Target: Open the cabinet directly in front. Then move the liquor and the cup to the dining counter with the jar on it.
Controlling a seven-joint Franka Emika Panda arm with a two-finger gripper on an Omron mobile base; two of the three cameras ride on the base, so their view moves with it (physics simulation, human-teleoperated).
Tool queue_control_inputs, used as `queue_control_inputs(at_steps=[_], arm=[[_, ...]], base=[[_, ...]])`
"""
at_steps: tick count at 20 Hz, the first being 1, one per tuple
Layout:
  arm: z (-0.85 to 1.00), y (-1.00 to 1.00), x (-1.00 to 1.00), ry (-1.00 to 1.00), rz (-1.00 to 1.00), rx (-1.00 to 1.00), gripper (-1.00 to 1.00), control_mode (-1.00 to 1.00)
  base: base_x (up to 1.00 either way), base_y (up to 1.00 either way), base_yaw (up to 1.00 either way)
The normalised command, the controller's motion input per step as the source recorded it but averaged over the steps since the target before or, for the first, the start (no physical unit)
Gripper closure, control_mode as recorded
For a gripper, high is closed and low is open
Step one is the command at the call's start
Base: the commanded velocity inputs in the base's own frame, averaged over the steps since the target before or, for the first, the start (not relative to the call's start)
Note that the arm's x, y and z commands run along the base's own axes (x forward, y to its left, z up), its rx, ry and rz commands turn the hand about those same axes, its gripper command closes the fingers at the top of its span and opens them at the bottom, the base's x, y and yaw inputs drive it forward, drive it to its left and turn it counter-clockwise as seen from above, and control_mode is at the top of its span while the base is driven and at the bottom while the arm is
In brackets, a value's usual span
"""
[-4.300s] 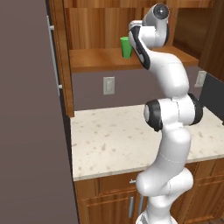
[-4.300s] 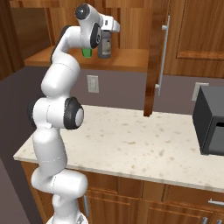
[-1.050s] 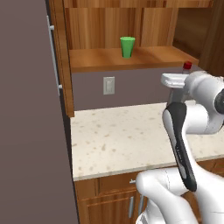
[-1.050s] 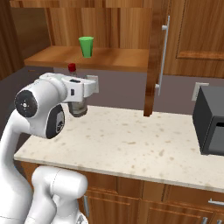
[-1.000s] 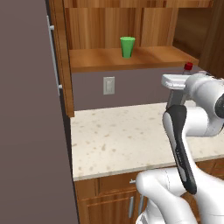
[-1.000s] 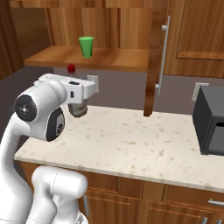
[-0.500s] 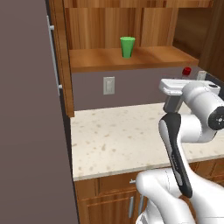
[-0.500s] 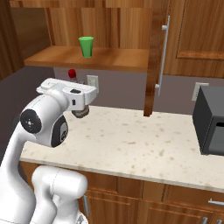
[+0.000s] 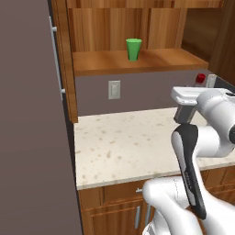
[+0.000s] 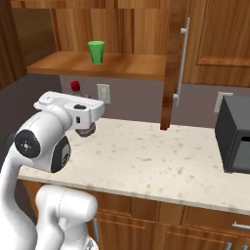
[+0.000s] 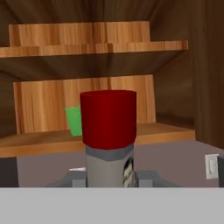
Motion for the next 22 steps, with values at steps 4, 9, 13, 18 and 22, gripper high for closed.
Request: queue_control_inputs(at_steps=[4, 9, 13, 18, 22], arm=[[0.0, 0.0, 0.0, 0.0, 0.0, 0.0, 1.0, 1.0], [0.0, 0.0, 0.0, 0.0, 0.0, 0.0, 1.0, 1.0], [0.0, 0.0, 0.0, 0.0, 0.0, 0.0, 1.0, 1.0], [0.0, 0.0, 0.0, 0.0, 0.0, 0.0, 1.0, 1.0], [0.0, 0.0, 0.0, 0.0, 0.0, 0.0, 1.0, 1.0]], base=[[-0.7, 0.17, 0.3], [-0.96, 0.05, 0.46], [-0.77, 0.0, 0.71], [-0.3, 0.0, 0.87], [-0.16, 0.0, 0.91]])
